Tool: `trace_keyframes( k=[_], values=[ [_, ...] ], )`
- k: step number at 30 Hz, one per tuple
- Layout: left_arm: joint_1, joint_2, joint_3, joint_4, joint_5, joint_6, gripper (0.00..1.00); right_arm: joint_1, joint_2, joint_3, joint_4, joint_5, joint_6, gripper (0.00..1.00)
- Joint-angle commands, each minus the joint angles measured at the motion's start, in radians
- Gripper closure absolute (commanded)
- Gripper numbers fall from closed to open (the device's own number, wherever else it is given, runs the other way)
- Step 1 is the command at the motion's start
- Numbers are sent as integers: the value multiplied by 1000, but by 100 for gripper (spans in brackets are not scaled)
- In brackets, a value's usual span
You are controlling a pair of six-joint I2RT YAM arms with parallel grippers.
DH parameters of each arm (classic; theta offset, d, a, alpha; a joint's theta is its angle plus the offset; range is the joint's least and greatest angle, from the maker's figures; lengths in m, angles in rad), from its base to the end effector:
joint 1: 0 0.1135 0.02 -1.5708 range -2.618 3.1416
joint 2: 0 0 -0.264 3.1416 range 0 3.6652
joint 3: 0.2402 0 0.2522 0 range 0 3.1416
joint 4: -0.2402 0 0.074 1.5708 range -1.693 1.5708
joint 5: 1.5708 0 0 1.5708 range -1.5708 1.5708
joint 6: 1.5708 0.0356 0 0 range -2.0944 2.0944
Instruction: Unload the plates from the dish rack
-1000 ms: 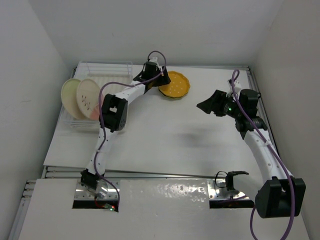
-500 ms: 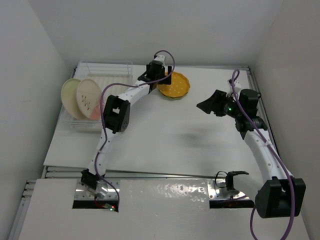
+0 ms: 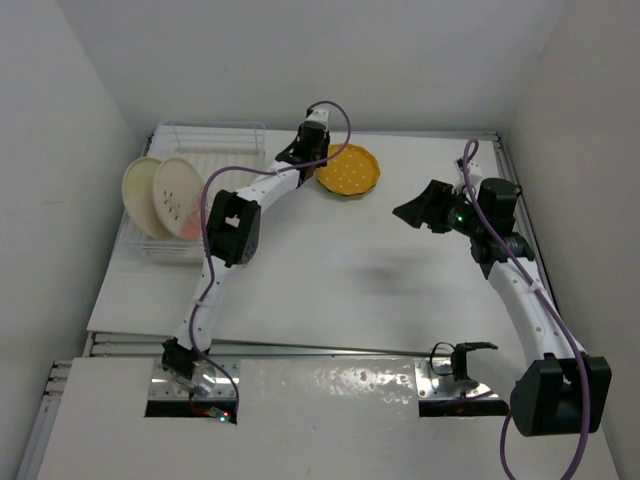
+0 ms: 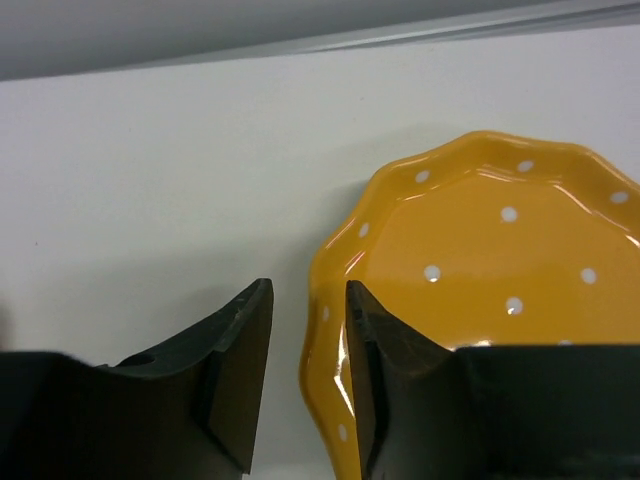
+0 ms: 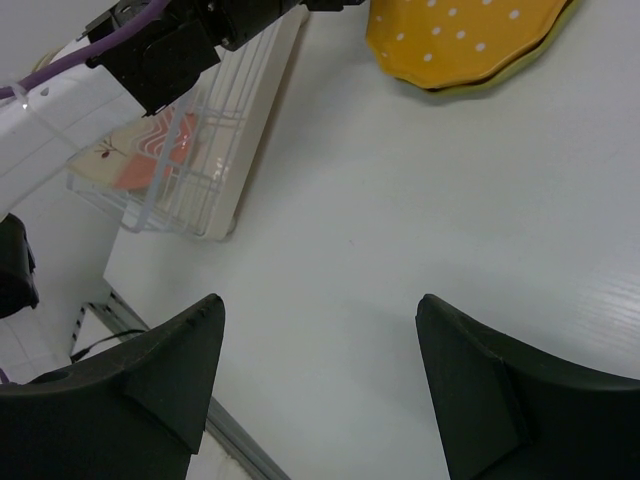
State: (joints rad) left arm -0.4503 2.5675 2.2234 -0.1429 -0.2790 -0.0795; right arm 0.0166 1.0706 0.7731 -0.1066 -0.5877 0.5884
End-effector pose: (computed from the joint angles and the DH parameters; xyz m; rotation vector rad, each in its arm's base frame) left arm 0.5338 -0.2472 0.1801 0.2056 2.0273 -0.0449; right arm 0.2401 0.0237 0.2900 0.1801 2.0234 0.9671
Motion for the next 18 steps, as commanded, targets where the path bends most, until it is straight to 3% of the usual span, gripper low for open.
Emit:
trace_keyframes(
  k=[1,7,11,18],
  values=[
    [-5,-46,-19,-9,-51,3,68,5,-14,15,27,-15,-15,24],
    [-5,-18,-13,-52,-57,-34,74,6,-20,9,27,-17,-15,23],
    [-5,-12,-24,-69,-25,-43,100,6,-27,8,19,-14,-22,23],
    [-5,-15,-62,-44,37,-65,100,6,-32,8,18,-11,-22,22]
  ],
)
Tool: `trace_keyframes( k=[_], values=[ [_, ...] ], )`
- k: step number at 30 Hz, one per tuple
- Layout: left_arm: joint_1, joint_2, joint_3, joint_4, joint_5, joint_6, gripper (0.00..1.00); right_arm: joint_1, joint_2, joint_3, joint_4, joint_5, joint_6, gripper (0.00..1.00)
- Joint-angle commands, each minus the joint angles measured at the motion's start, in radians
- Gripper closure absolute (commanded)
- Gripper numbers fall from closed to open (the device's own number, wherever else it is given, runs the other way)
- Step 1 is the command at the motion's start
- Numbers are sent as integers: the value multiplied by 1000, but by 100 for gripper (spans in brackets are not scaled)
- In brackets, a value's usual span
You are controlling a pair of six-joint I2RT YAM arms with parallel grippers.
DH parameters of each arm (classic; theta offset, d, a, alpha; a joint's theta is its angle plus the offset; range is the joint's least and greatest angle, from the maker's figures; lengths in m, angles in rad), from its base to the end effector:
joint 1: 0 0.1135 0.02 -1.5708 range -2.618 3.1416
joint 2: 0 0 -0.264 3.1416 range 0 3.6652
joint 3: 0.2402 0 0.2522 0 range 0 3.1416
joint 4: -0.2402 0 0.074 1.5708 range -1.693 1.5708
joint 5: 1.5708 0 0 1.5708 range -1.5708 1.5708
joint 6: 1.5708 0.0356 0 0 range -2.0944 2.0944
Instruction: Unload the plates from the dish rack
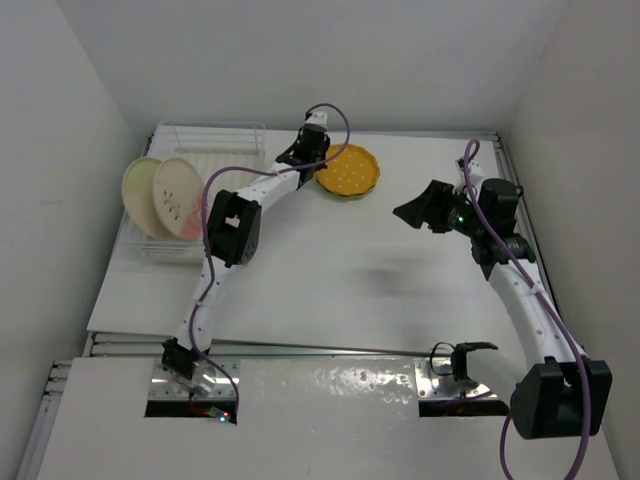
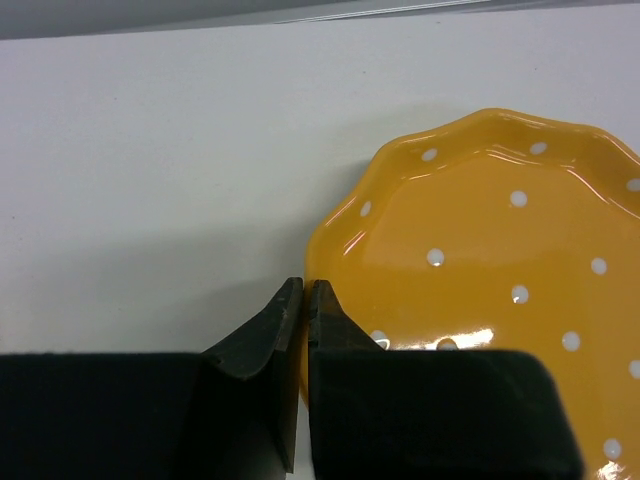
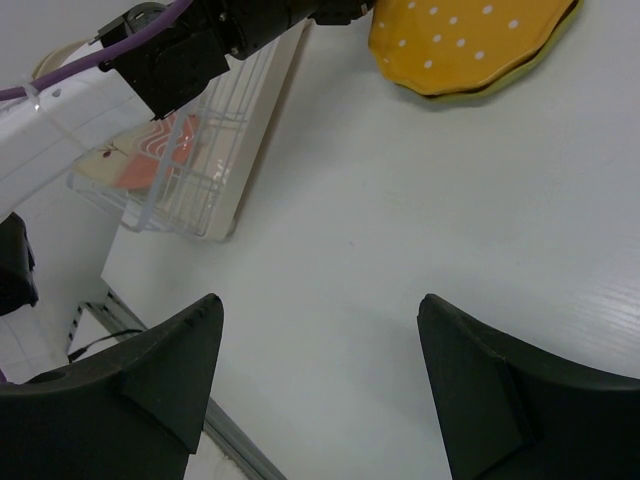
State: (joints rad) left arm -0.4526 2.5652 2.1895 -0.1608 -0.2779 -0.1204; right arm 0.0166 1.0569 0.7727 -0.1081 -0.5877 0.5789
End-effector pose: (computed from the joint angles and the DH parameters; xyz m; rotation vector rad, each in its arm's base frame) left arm 0.5297 -0.2467 0.1680 0.1806 2.0773 -0.0553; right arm 0.2376 0.0237 0.2927 0.1644 2.0116 0.9603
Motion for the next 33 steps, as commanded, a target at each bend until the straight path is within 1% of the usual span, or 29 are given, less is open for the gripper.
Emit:
trace_keyframes(
  k=[1,6,9,12,13,15,16,17,18,22,24,27,28,29,30,31,33],
  values=[
    [-1,-8,-28,-26,36,-25,100,6,-20,8,15,-9,-13,22],
    [2,-3,-25,-29,17,-22,100,6,-29,8,4,-8,-17,22],
    [5,-19,-23,-26,23,-27,96,6,-32,13,4,-4,-21,22],
    [8,-51,-22,-20,42,-45,84,6,-29,20,2,-4,-24,22],
    [9,-62,-22,-14,57,-50,75,6,-26,22,1,-4,-27,22],
    [9,-95,-8,-3,75,-56,67,6,-25,26,2,-4,-27,22],
    [9,-109,9,-14,89,-59,59,6,-21,28,4,-4,-30,22],
    [11,-117,48,-25,95,-65,56,6,-20,33,4,-1,-31,22],
    [11,-123,68,-32,100,-67,50,6,-18,36,4,2,-34,22],
    [18,-193,160,-78,121,-59,42,5,-3,51,-14,17,-71,21],
    [23,-230,180,-101,123,-22,37,5,6,62,-24,23,-88,21],
    [41,-316,226,-219,115,74,30,6,28,82,-39,23,-128,20],
    [61,-365,231,-309,77,105,29,6,38,88,-54,25,-149,20],
    [74,-391,221,-354,48,170,28,6,43,92,-59,25,-157,20],
    [89,-425,202,-390,17,201,28,6,46,94,-62,25,-165,20],
    [107,-497,129,-437,-50,235,28,6,49,93,-65,20,-181,20],
    [184,-560,63,-479,-113,302,28,6,63,77,-65,12,-197,21]
  ],
)
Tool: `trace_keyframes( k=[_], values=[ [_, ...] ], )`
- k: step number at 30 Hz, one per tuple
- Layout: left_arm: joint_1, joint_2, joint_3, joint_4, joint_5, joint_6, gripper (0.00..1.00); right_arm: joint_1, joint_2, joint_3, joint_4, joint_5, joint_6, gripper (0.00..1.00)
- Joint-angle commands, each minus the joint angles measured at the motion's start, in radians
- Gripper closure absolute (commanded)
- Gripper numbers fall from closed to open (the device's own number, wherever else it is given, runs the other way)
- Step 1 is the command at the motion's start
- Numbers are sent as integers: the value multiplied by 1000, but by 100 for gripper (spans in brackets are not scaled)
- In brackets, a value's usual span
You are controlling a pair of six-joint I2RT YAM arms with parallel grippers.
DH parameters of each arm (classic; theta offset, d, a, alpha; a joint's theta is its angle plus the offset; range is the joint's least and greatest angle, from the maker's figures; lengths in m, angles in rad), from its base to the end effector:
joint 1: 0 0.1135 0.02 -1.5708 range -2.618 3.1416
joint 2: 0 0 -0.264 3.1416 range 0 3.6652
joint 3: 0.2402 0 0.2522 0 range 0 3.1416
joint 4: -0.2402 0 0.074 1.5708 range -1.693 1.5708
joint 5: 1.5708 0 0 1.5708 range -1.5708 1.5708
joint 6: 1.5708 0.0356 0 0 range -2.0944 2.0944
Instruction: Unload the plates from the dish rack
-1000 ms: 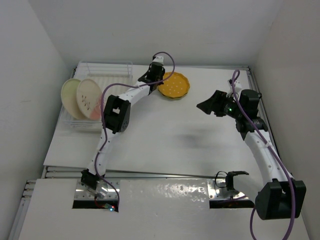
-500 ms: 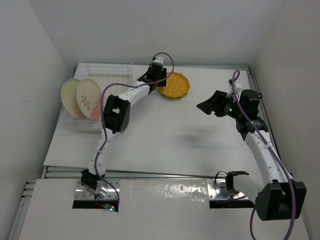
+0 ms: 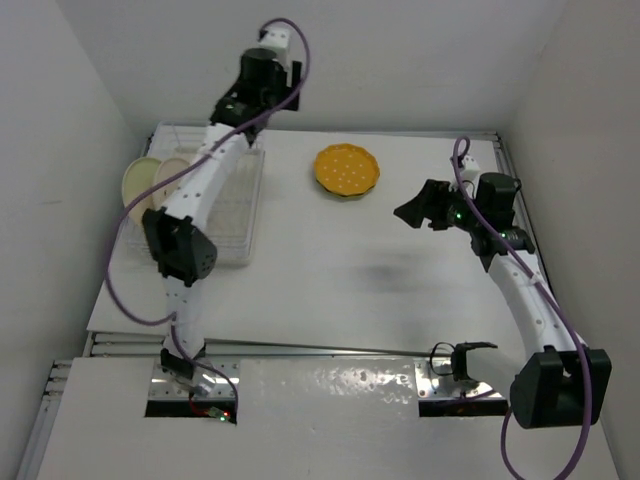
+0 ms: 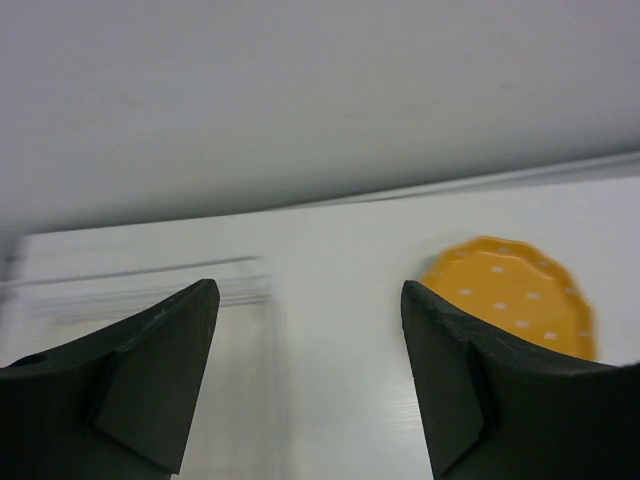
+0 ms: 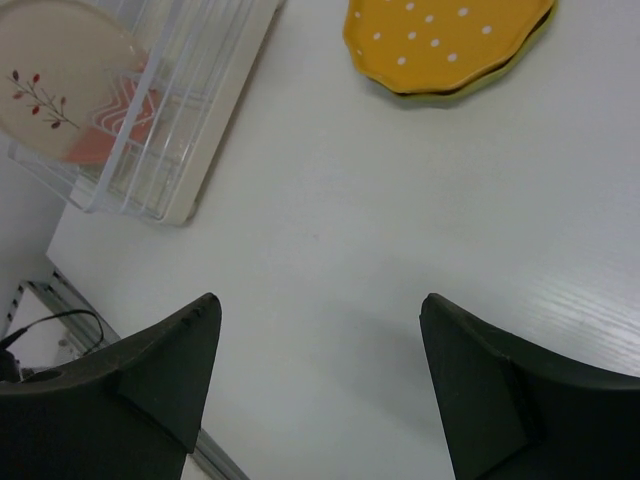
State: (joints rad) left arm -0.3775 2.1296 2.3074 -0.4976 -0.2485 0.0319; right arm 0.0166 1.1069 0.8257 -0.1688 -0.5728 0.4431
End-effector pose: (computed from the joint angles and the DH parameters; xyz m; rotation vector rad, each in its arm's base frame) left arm 0.4619 -0.1737 0.4056 0.2153 1.8681 -0.0022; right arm 0.2471 0.0234 0.2941 0.0626 2.0495 0.8665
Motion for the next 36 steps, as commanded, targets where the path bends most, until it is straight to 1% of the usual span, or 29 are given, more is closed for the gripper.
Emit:
trace_keyframes(
  k=[1,2,3,5,6,7,9,11,12,14,17,19,22,25,27,28,30,31,33,34,35,36],
  values=[
    [142,-155,-63,-224,-165,163,29,6,18,20,-6,-5,-72,21],
    [208,-161,-51,-283,-166,181,30,6,33,15,-9,-15,-76,21],
    [233,-165,-40,-388,-166,194,30,6,40,16,-14,-22,-78,21],
    [296,-181,-51,-470,-184,218,30,5,57,26,-17,-57,-75,21],
    [314,-206,-95,-520,-187,218,29,6,74,32,-15,-68,-67,22],
    [337,-224,-123,-535,-183,218,29,6,83,38,-12,-78,-64,22],
    [411,-276,-211,-547,-158,200,26,6,108,59,-11,-101,-54,22],
    [475,-302,-258,-549,-147,181,23,8,120,75,-14,-114,-43,23],
    [489,-319,-294,-550,-150,181,23,8,128,76,-15,-117,-31,23],
    [499,-327,-318,-558,-166,186,23,9,131,76,-15,-128,-14,24],
    [500,-344,-387,-510,-152,181,23,16,134,93,-44,-137,-6,24],
    [506,-343,-431,-467,-143,174,24,16,137,107,-93,-125,-20,24],
    [522,-323,-447,-461,-85,148,30,17,137,135,-167,-102,-53,24],
    [522,-333,-477,-450,-40,125,40,17,137,165,-228,-85,-79,24],
    [522,-365,-517,-403,-15,120,47,17,134,187,-259,-76,-92,24],
    [522,-375,-531,-389,4,117,54,17,130,191,-262,-70,-90,25],
    [520,-369,-533,-389,11,115,61,17,122,188,-259,-65,-86,25],
    [523,-364,-536,-392,12,115,66,17,117,181,-253,-62,-80,25],
    [537,-346,-545,-400,29,111,69,17,104,168,-232,-59,-58,25],
    [545,-343,-551,-400,49,108,76,17,99,164,-222,-58,-49,25],
    [566,-336,-559,-403,102,102,79,19,90,161,-210,-56,-43,25],
    [575,-333,-557,-409,129,91,87,19,85,156,-204,-55,-38,25]
  ],
)
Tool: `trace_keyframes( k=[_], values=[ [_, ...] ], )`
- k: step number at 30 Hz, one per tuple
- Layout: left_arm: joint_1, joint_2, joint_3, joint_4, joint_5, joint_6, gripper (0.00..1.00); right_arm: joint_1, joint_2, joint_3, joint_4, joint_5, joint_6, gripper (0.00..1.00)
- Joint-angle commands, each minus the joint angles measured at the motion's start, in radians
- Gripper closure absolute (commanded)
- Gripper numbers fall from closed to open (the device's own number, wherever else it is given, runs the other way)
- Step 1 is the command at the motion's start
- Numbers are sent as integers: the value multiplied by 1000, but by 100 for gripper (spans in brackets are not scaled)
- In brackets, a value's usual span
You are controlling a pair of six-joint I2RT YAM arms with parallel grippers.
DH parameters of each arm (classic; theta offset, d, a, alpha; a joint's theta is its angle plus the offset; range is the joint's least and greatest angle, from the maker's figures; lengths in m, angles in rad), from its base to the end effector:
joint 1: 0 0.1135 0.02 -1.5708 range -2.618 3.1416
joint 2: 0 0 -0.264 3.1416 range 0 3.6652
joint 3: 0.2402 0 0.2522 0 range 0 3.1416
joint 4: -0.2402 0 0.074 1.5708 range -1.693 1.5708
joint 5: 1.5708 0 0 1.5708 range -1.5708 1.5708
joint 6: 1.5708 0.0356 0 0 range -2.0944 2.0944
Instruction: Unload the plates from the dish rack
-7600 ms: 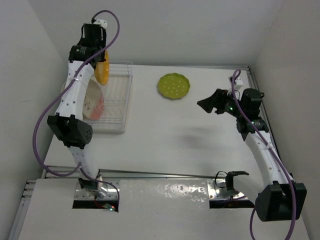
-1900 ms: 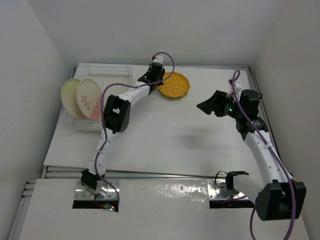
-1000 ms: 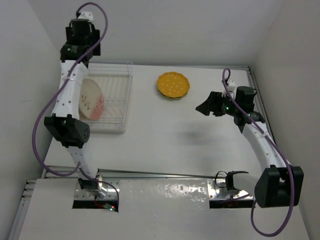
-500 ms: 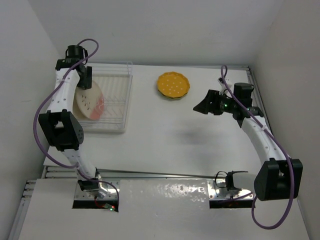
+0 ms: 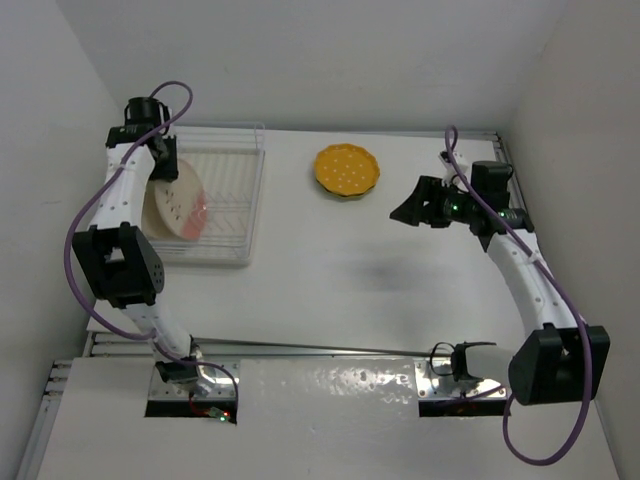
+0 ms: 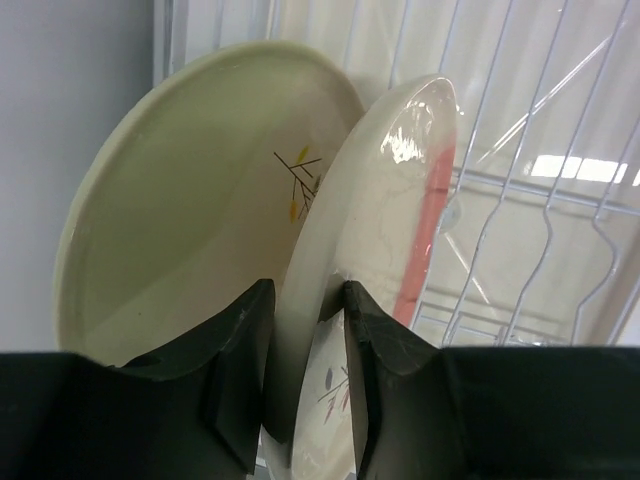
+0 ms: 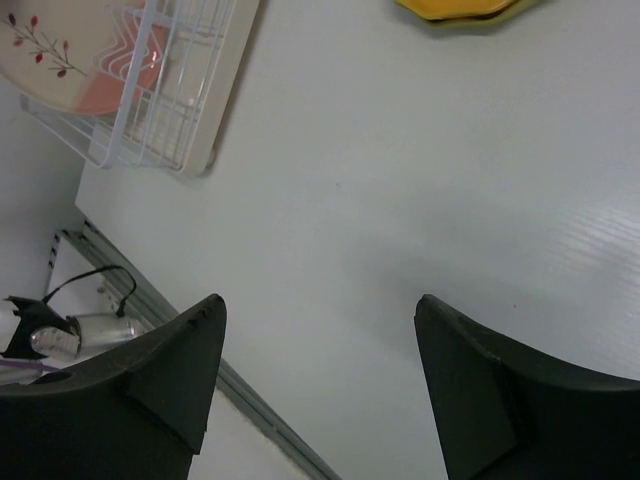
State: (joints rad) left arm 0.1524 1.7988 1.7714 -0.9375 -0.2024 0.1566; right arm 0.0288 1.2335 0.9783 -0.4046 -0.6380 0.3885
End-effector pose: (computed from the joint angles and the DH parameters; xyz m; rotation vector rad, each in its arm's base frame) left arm 0.3826 0.0660 0.3344 -0.0755 2.5482 0.3782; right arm 0.2651 0.0288 0.2960 0.0435 2.2368 0.9377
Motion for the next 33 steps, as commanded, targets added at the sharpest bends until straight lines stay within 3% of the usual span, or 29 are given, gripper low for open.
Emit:
trace_keyframes(
  k=[1,3,10,27,33],
  values=[
    [56,7,-7,11,124,-38,92,5,-46,2,44,14,26,25],
    [73,7,13,-4,149,-48,100,5,-54,-6,56,15,38,25],
    [78,-22,152,0,222,-48,100,6,-69,-24,130,21,92,31],
    [131,-3,362,26,333,-16,100,6,-118,-73,205,31,67,30],
    [125,8,321,42,334,11,100,5,-92,-73,228,17,62,30]
  ],
)
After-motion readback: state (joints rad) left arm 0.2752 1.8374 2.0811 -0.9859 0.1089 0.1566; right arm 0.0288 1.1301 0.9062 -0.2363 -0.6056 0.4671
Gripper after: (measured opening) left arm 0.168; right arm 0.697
